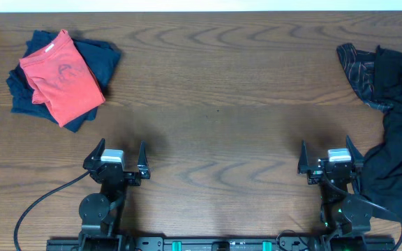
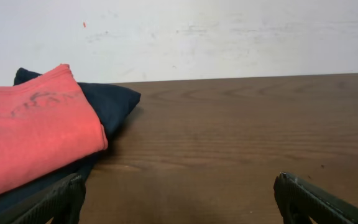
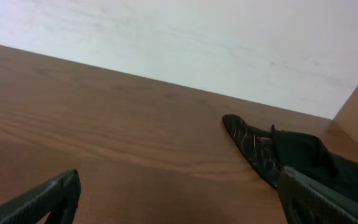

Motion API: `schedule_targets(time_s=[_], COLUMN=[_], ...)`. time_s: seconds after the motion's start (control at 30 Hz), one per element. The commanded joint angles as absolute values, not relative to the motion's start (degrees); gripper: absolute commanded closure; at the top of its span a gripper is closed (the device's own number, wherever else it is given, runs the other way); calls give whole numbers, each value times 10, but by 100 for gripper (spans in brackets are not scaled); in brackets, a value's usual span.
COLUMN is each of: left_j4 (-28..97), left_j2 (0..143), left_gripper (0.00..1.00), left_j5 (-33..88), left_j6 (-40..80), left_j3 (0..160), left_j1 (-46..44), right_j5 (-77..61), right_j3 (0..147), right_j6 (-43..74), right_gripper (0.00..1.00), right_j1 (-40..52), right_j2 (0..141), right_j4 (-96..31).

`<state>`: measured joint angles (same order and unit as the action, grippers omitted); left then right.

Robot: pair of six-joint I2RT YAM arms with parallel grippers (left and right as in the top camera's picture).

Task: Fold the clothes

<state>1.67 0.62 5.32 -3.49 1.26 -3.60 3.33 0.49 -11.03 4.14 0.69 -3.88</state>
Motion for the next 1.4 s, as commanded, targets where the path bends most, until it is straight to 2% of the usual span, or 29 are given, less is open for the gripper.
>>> schedule_targets(time_s=[0.0, 0.37, 0.6, 0.8, 1.03, 1.27, 1.37], left_j4=[36, 34, 30, 47, 113, 271, 329], left_j2=[3, 3, 3, 44, 224, 468, 545], left_gripper=[2, 2, 2, 2, 2, 2, 2], left_j5=[53, 53, 54, 69, 70, 95, 125], left_j6=[-43, -43, 19, 25, 29, 29, 29], left_j3=[2, 2, 10, 60, 194, 395, 463], left_j1=[-36, -36, -36, -36, -36, -36, -36], right_j5=[30, 29, 23, 28, 77, 112, 83], right_j3=[3, 3, 3, 17, 125, 304, 378], right_j6=[-114, -112, 36, 38, 38, 43, 42], right_gripper=[1, 1, 1, 1, 1, 1, 1], right_j1=[33, 33, 33, 33, 33, 33, 33], right_j2=[4, 4, 8, 29, 136, 355, 453], right_j4=[-40, -41, -41, -61, -157, -343, -400])
